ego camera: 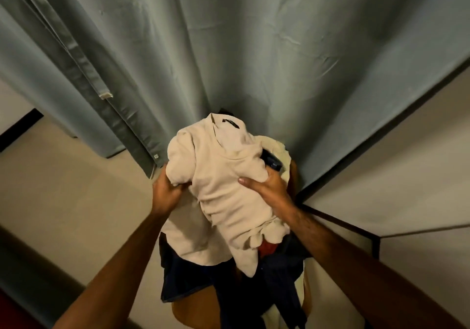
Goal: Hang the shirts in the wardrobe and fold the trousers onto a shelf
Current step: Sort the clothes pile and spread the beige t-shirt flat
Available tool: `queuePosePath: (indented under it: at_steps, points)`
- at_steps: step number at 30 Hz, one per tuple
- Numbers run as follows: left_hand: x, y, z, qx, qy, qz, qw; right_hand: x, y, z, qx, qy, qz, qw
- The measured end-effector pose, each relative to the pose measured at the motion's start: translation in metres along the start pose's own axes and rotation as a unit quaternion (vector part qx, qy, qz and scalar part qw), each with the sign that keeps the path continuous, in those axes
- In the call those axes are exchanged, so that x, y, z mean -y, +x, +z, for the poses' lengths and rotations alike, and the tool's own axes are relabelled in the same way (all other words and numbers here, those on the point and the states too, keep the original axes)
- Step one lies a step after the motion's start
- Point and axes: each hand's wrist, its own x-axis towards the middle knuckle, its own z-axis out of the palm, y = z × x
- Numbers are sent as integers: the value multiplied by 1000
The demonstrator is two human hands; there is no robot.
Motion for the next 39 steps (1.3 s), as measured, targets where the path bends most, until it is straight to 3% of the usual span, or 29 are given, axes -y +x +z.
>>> queuePosePath:
  at_steps: [3, 5, 8, 12, 14, 18, 20, 23, 26, 34, 37, 39]
  points:
    - [-11, -29, -16, 77, -51, 27, 995, -25, -6, 10, 2, 50, 61, 997]
    - [-17, -39, -15, 107, -46, 38, 993, -34, -1, 14, -36, 1, 56, 998]
    - [-21, -46, -1, 99, -42, 26, 994, -35, 2, 8, -92, -154, 2, 984]
    - [-21, -55, 22, 64, -21, 1, 998, -17, 13, -25, -138, -416, -102, 893]
    - [-22, -56, 30, 42, -3, -23, 999, -7, 34, -42, -78, -480, -45, 873]
    - [-27, -56, 42, 30, 11, -59, 998, 4, 70, -58, 133, -549, 104, 819]
    - [-30, -56, 43, 38, 8, -55, 998, 7, 82, -60, 159, -553, 110, 811]
    - [-32, -52, 45, 71, 18, -44, 996, -1, 79, -60, 107, -551, 49, 826]
    - [-34, -52, 53, 103, 27, -22, 994, -17, 62, -59, 56, -484, -9, 873]
    - [-38, -61, 53, 73, -3, -1, 997, -18, 37, -31, -105, -375, -60, 919]
    - [-43, -76, 50, 39, -9, 9, 999, -5, 17, -23, -115, -342, -100, 927]
    - [-47, -87, 41, 12, -25, 20, 999, 4, 5, -16, -73, -296, -117, 945]
